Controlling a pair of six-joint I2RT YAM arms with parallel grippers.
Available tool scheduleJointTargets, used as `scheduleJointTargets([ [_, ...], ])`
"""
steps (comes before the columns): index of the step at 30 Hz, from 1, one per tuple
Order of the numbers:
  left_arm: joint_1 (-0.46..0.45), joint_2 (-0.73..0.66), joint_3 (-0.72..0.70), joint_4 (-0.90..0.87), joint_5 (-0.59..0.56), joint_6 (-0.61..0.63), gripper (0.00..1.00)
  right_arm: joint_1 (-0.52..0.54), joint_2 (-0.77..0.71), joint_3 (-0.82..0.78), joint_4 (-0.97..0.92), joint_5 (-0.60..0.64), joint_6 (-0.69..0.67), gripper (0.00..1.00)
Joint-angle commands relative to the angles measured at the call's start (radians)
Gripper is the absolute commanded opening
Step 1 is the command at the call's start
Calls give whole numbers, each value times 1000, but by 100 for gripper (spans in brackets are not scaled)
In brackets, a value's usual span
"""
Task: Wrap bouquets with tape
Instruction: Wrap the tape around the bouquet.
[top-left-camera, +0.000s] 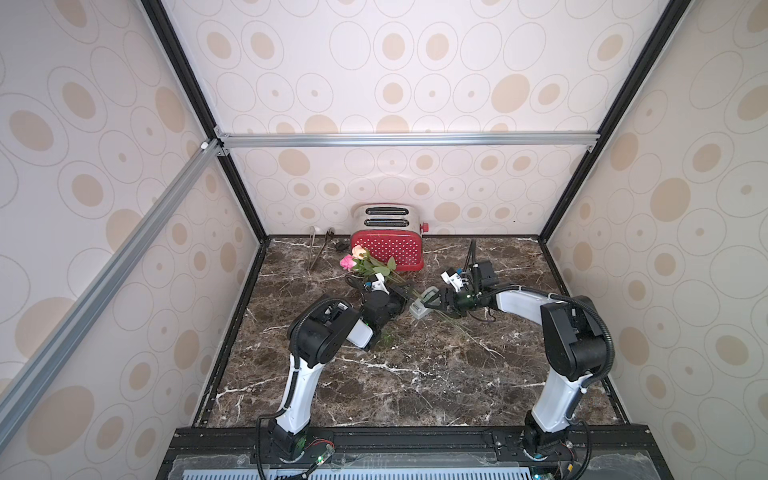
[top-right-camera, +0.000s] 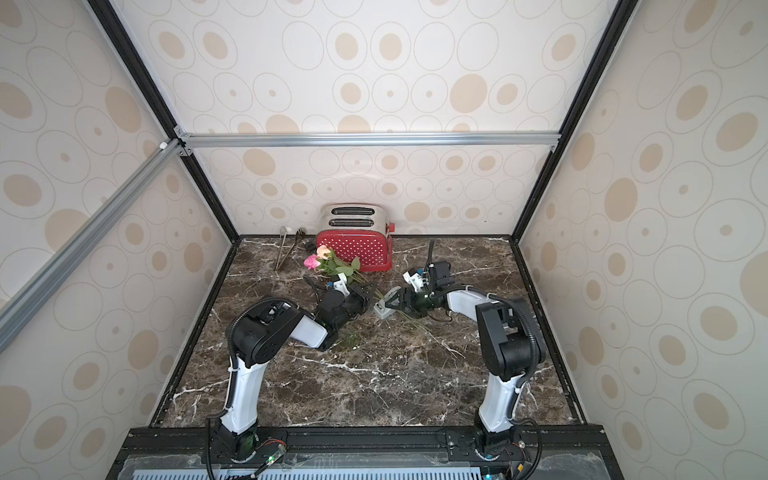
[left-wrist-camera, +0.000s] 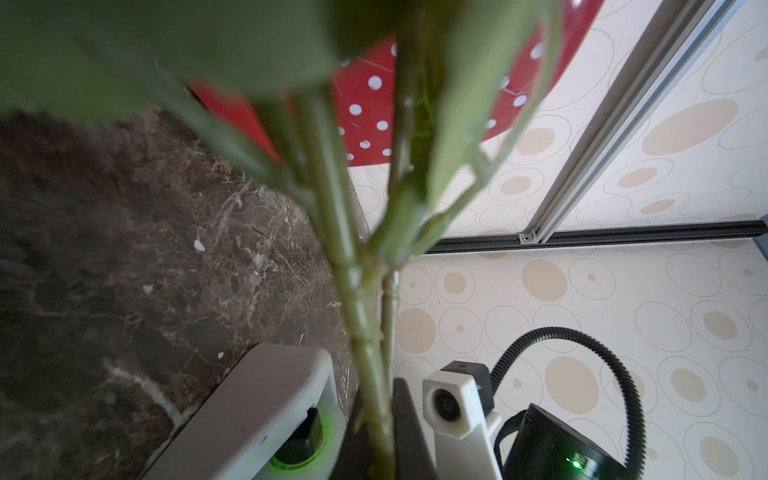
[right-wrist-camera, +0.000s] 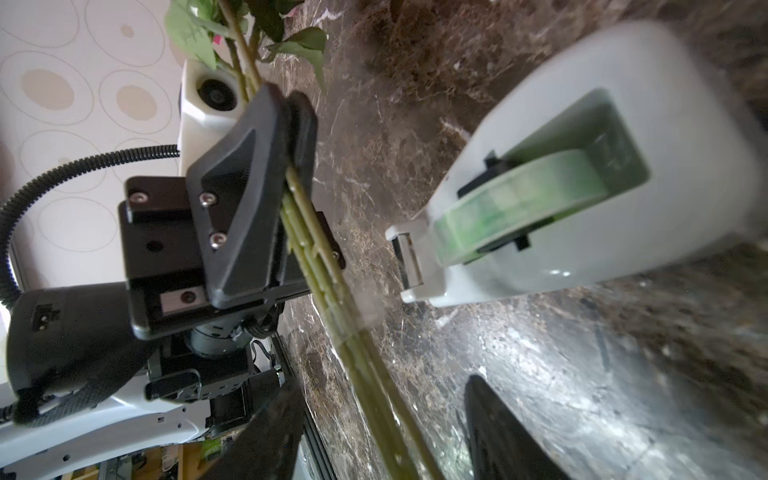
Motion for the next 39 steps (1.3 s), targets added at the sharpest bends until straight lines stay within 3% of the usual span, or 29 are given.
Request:
scheduleJointTargets([
  [1, 8, 15, 28, 76, 34, 5, 0, -10, 42, 12, 60, -55, 54, 68],
  [10, 11, 27, 40, 73, 43, 6, 0, -23, 55, -19, 164, -146, 125, 57],
  [22, 17, 44, 58, 77, 66, 4, 0, -26, 49, -77, 250, -197, 175, 29],
  [28, 20, 44, 61, 65, 77, 3, 0, -25, 28, -53, 145, -170, 74, 26],
  [34, 20, 44, 74, 53, 84, 4, 0, -23, 19, -32, 62, -131, -16, 17],
  [39, 20, 41, 70, 49, 83, 3, 0, -19, 18, -10, -3, -96, -86, 16],
])
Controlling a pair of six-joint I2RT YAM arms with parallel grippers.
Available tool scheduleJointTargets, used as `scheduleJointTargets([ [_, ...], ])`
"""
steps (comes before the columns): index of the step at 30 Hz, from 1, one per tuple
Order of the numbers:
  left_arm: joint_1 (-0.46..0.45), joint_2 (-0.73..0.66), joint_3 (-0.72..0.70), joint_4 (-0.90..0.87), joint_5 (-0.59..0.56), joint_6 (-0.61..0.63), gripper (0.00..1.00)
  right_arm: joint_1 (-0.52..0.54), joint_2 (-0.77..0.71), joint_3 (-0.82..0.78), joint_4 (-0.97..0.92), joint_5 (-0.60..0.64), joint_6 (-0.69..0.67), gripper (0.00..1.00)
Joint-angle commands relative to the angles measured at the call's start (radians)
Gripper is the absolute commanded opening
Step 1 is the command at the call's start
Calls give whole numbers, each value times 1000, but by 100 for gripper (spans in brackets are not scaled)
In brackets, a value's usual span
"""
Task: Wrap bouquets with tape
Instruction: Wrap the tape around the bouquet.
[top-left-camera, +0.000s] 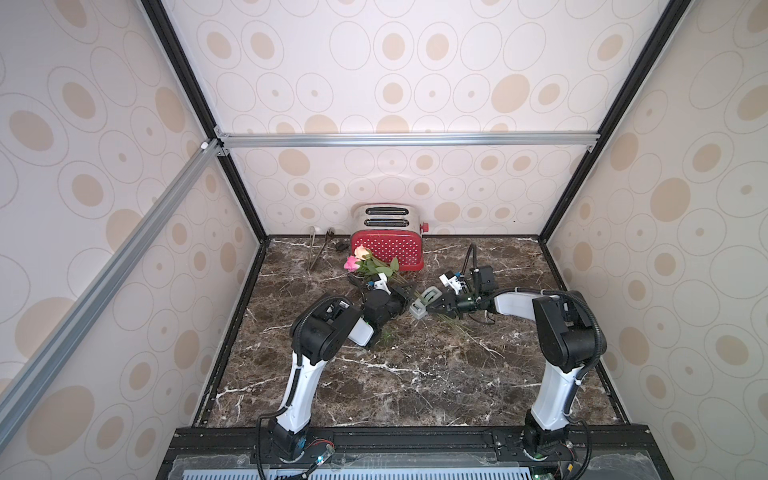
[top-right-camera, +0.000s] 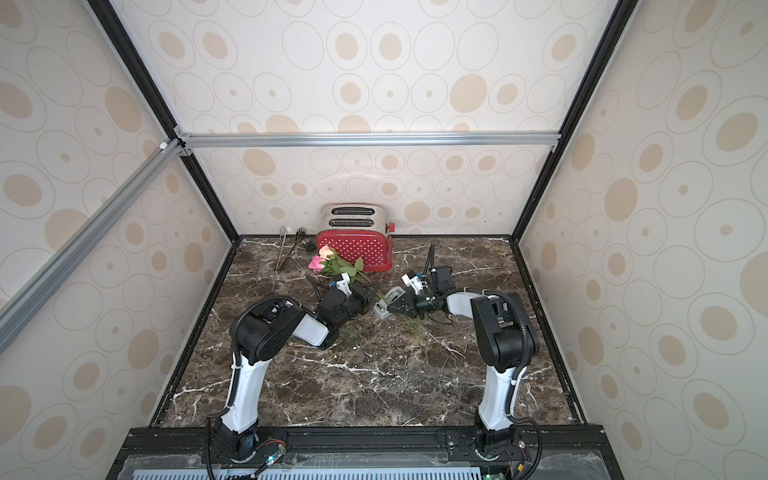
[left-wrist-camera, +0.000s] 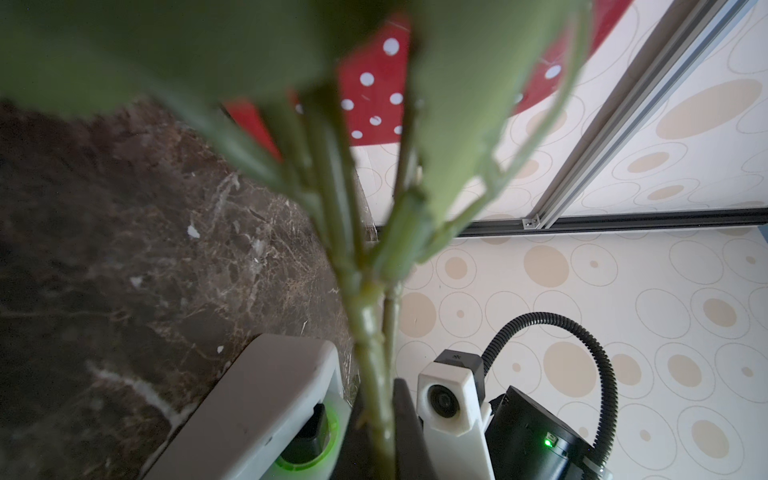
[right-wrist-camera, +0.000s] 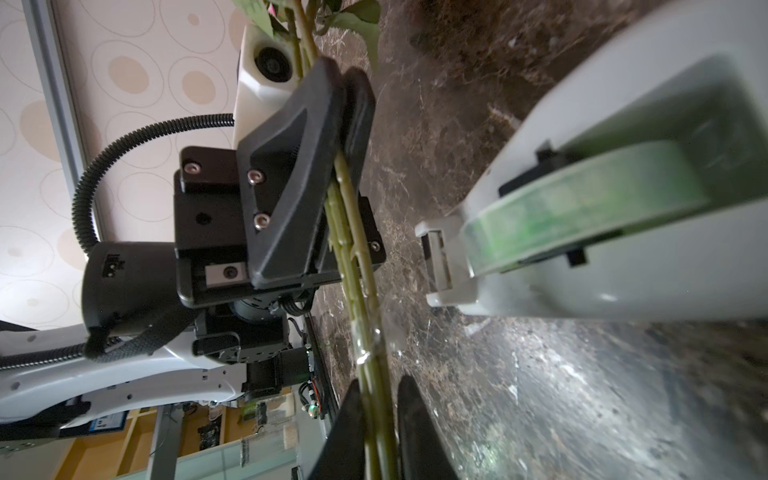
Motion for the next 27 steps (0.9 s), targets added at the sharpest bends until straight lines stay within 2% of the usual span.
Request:
scheduleJointTargets([
  [1, 9, 7, 38, 56, 12, 3, 0, 5, -20, 26, -124, 65, -81, 15],
  [3, 9, 8, 34, 64, 12, -1, 0, 12, -15, 38, -146, 76, -113, 9],
  [7, 9, 3, 24, 70, 12, -7, 0, 27, -2, 64, -176, 95, -160, 7],
  [9, 9, -3, 16, 72, 7, -6, 0, 39, 1, 76, -192, 104, -193, 1],
  [14, 10, -13, -1, 83, 3, -10, 0, 75, -3, 97, -235, 166, -278, 0],
  [17, 10, -9, -1, 95, 7, -22, 11, 87, -5, 105, -256, 202, -319, 0],
  [19, 10, -10, -4, 95, 9, -26, 24, 99, -14, 108, -271, 240, -356, 0],
  [20, 10, -14, -6, 92, 9, -26, 27, 107, -23, 106, -271, 261, -372, 0],
  [27, 10, -38, -23, 72, 2, -34, 29, 138, -86, 76, -264, 407, -445, 0],
])
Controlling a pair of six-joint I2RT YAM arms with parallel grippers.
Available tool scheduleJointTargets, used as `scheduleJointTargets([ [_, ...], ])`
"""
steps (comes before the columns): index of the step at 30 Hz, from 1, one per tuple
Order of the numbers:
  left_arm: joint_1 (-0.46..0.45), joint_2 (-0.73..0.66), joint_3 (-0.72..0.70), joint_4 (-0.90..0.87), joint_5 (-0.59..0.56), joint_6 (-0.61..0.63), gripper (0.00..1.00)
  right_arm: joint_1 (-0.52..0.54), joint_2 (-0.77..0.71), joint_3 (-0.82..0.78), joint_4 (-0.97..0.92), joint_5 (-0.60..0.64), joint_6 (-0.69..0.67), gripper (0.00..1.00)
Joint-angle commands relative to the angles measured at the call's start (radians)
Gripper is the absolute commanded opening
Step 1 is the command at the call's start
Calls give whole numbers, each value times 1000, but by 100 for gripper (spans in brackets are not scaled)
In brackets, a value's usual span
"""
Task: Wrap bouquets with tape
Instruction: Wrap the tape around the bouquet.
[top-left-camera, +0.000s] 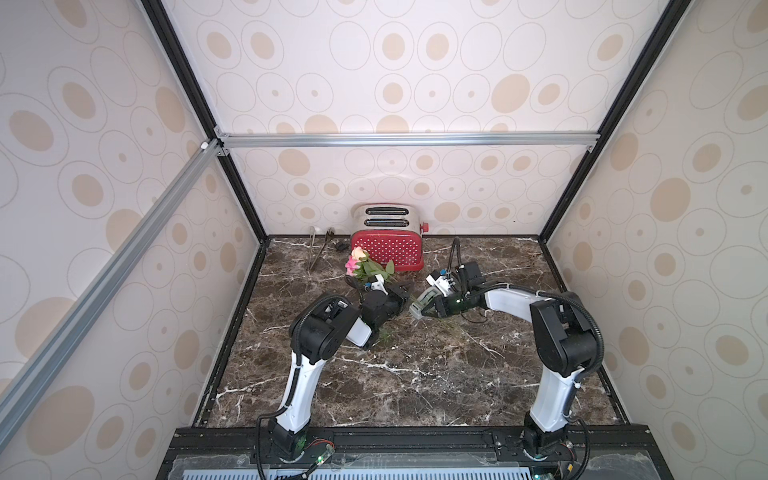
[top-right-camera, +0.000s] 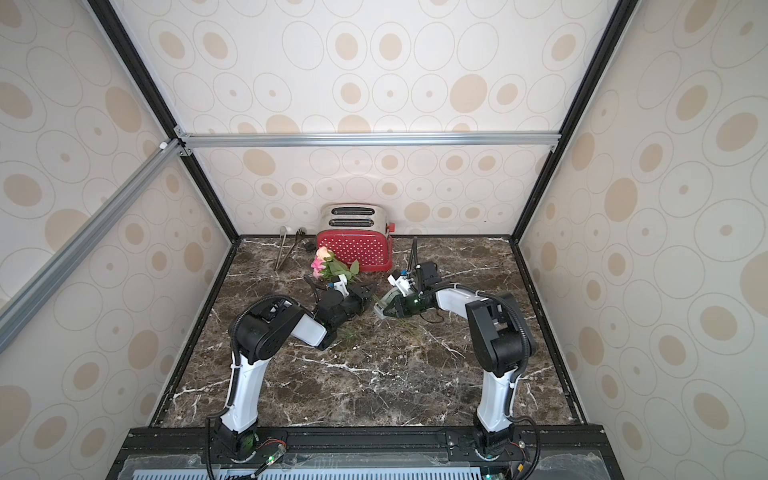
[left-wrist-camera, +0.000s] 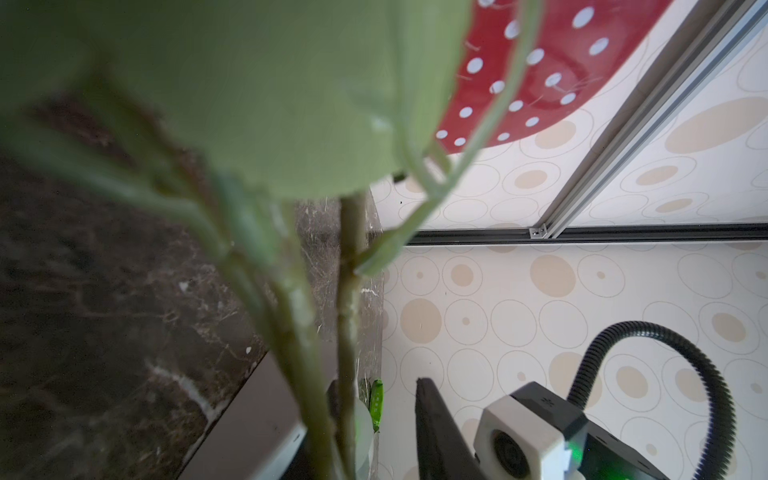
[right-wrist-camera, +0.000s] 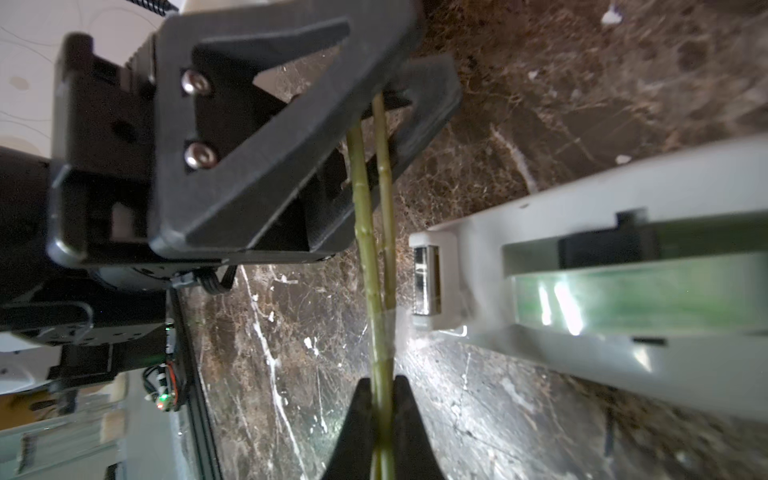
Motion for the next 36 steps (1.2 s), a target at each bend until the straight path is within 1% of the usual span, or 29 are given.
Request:
scheduleJointTargets([
  [1, 1, -38, -2, 71, 5, -17, 29, 22, -57, -27, -46, 102, -69, 0],
  [11, -2, -51, -5, 40, 2, -45, 30, 105, -137, -68, -7, 354, -177, 0],
  [18, -4, -70, -2, -46, 15, -84, 30, 157, -184, -105, 40, 527, -247, 0],
  [25, -10, -92, -3, -125, 22, -110, 30, 219, -224, -166, 136, 690, -317, 0],
  [30, -11, -101, 5, -179, 38, -129, 29, 250, -232, -202, 215, 765, -376, 0],
  [33, -12, -112, 3, -222, 48, -140, 29, 274, -226, -212, 252, 830, -413, 0],
  [36, -13, -121, -1, -247, 52, -155, 30, 286, -223, -217, 279, 856, -434, 0],
])
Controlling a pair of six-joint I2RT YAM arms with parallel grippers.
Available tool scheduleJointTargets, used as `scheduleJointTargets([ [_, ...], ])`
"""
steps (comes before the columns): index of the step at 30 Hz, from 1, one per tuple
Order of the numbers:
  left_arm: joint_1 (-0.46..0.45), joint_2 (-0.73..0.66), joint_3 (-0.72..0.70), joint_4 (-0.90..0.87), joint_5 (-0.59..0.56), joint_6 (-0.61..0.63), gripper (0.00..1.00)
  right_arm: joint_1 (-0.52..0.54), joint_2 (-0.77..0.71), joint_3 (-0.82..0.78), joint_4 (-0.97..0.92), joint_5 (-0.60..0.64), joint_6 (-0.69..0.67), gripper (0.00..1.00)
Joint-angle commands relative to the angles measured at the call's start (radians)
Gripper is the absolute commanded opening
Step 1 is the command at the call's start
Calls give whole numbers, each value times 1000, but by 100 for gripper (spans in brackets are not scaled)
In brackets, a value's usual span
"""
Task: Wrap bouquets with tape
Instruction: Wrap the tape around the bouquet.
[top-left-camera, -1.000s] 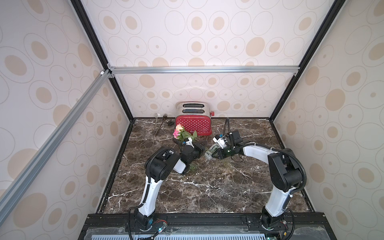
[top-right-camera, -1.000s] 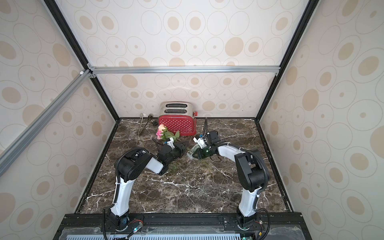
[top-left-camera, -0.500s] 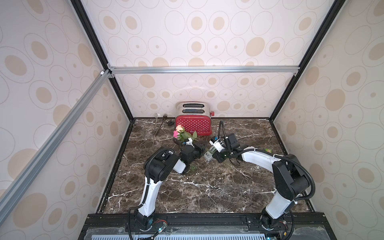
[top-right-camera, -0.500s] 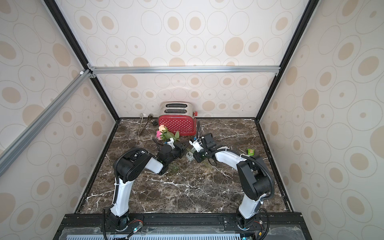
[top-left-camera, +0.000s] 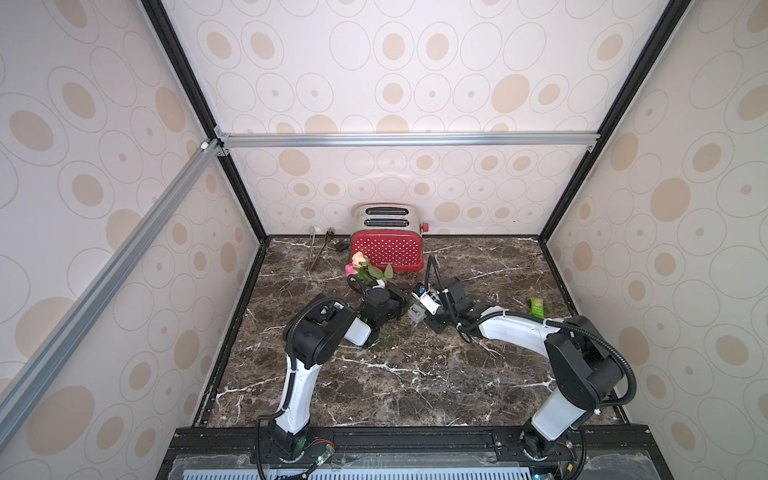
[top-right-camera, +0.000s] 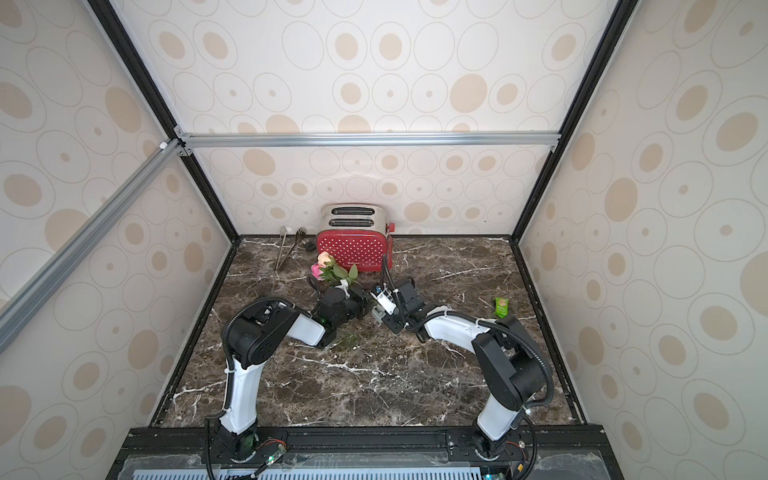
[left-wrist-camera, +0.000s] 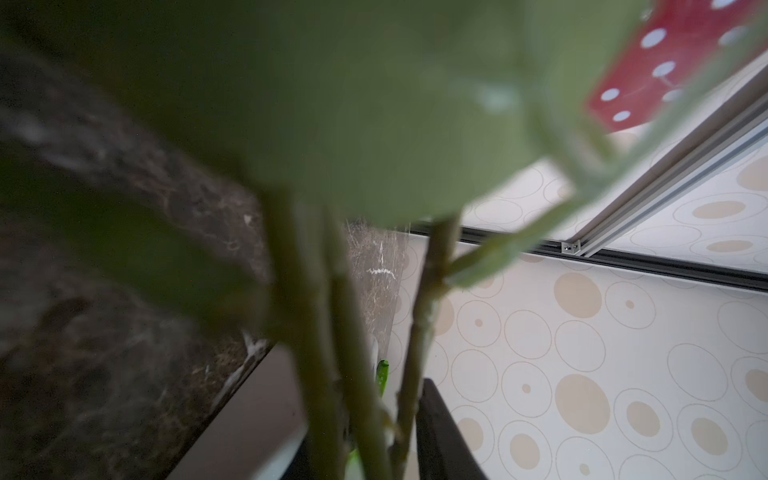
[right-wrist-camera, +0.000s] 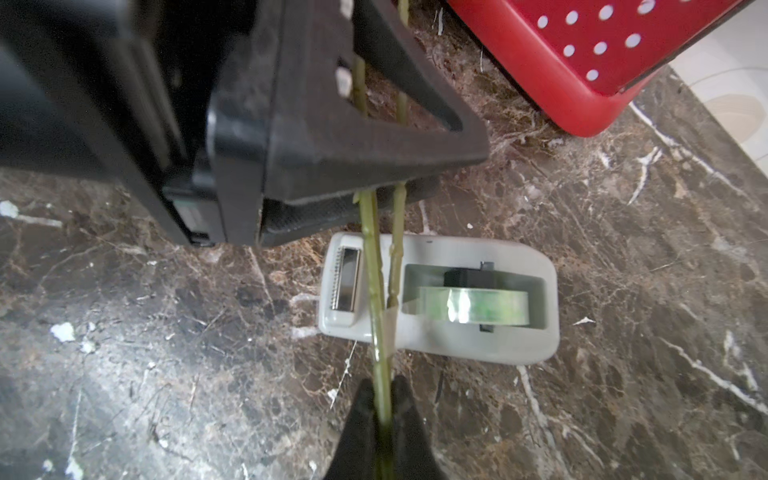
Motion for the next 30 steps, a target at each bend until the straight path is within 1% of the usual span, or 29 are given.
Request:
scheduleJointTargets([
  [1, -4, -48, 8, -45, 22, -36, 30, 18, -20, -15, 77, 82, -61, 0],
  [4, -5, -52, 28, -91, 37, -42, 28, 37, -17, -26, 104, 121, -91, 0],
  [6, -5, -55, 38, -123, 43, -45, 20, 42, -17, -32, 111, 130, -97, 0],
  [8, -6, -59, 43, -144, 45, -46, 19, 46, -19, -37, 119, 143, -105, 0],
  [12, -9, -61, 41, -148, 41, -59, 11, 53, -19, -42, 128, 160, -115, 0],
  [13, -11, -58, 42, -142, 40, -61, 4, 54, -20, -43, 129, 161, -116, 0],
  [14, -11, -57, 42, -133, 40, -64, 0, 54, -21, -44, 130, 160, -113, 0],
  [17, -12, -49, 35, -95, 32, -74, 0, 54, -23, -40, 119, 154, -83, 0],
  [18, -13, -49, 27, -71, 23, -77, 0, 54, -25, -37, 111, 153, -69, 2],
  [20, -13, -49, 13, -29, 9, -76, 0, 54, -29, -26, 83, 142, -34, 12],
  [22, -13, -50, 5, 9, -4, -67, 0, 54, -33, 0, 23, 130, 17, 30],
  [24, -14, -47, -2, 53, -15, -58, 0, 49, -44, 22, -34, 89, 62, 41],
  [26, -14, -41, -3, 85, -17, -49, 0, 42, -61, 40, -91, 39, 118, 49],
  [28, -16, -34, -10, 125, -23, -37, 0, 16, -86, 54, -139, -53, 196, 58],
  [30, -17, -28, -11, 148, -24, -19, 0, -29, -102, 70, -187, -167, 280, 60],
])
